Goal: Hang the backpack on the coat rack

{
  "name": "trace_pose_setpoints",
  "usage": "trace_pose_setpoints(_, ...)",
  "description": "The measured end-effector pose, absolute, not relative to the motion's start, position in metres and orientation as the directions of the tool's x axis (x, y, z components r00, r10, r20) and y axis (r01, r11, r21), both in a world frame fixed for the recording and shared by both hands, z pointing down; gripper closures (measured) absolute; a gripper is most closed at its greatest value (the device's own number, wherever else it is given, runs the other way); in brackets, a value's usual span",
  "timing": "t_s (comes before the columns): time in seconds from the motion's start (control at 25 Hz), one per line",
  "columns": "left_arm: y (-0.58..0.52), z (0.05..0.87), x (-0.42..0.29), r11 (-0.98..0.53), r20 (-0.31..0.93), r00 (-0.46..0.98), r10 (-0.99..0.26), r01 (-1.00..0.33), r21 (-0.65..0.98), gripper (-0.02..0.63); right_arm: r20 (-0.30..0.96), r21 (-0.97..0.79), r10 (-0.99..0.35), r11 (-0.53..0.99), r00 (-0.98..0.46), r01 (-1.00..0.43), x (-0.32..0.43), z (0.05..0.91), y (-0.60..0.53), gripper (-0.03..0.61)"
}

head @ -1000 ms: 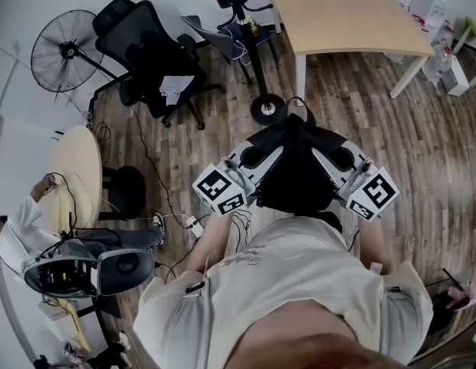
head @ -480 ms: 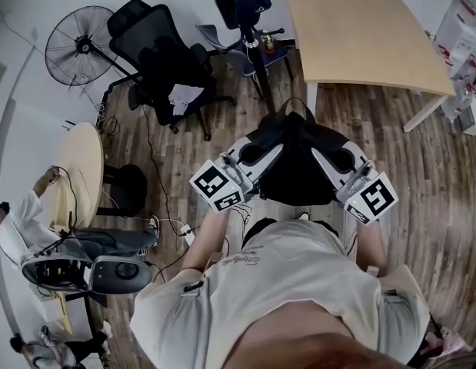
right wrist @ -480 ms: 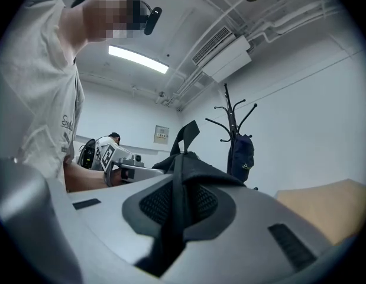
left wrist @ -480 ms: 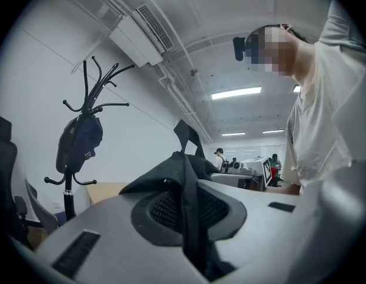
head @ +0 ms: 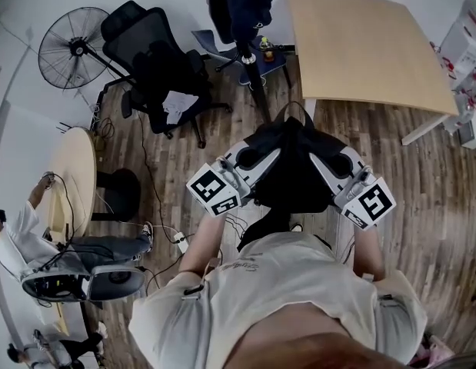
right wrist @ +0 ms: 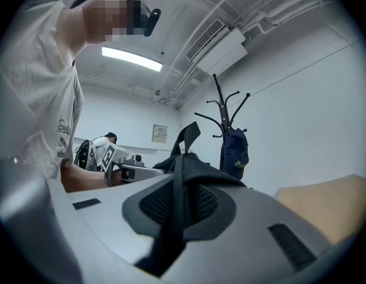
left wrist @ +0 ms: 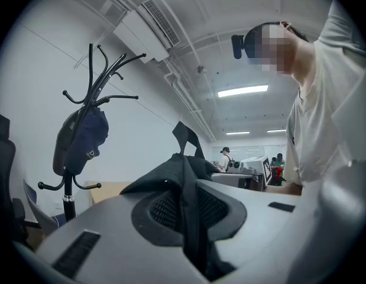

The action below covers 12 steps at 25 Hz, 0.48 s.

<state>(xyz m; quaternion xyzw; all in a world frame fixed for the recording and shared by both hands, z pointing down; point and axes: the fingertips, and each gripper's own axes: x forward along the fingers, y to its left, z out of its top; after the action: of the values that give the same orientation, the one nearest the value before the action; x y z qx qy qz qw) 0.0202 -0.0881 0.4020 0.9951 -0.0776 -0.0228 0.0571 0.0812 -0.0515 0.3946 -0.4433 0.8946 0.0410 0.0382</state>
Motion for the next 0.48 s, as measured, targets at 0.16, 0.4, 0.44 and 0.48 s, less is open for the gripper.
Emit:
trace_pose_setpoints(0.16, -0.119, 0.406, 0.027, -0.980, -0.028, 0.989, -0.148, -0.143, 0.135, 0.565, -0.077, 0.025, -0.796, 0.600, -0.600, -0.800, 0.086, 0.398, -0.082, 0.548)
trace_pose_setpoints(0.4, -0.165, 0.391, 0.031, -0.974, -0.024, 0.988, -0.150, -0.144, 0.173, 0.563, -0.070, 0.035, -0.778, 0.624, -0.624, -0.781, 0.092, 0.382, -0.129, 0.546)
trace_pose_setpoints(0.44, -0.173, 0.387, 0.032, -0.973, -0.023, 0.988, -0.150, -0.144, 0.179, 0.563, -0.075, 0.038, -0.775, 0.627, -0.628, -0.778, 0.093, 0.378, -0.138, 0.548)
trace_pose_setpoints(0.48, -0.182, 0.382, 0.032, -0.974, -0.024, 0.989, -0.149, -0.143, 0.178, 0.563, -0.078, 0.042, -0.772, 0.629, -0.631, -0.776, 0.094, 0.374, -0.147, 0.548)
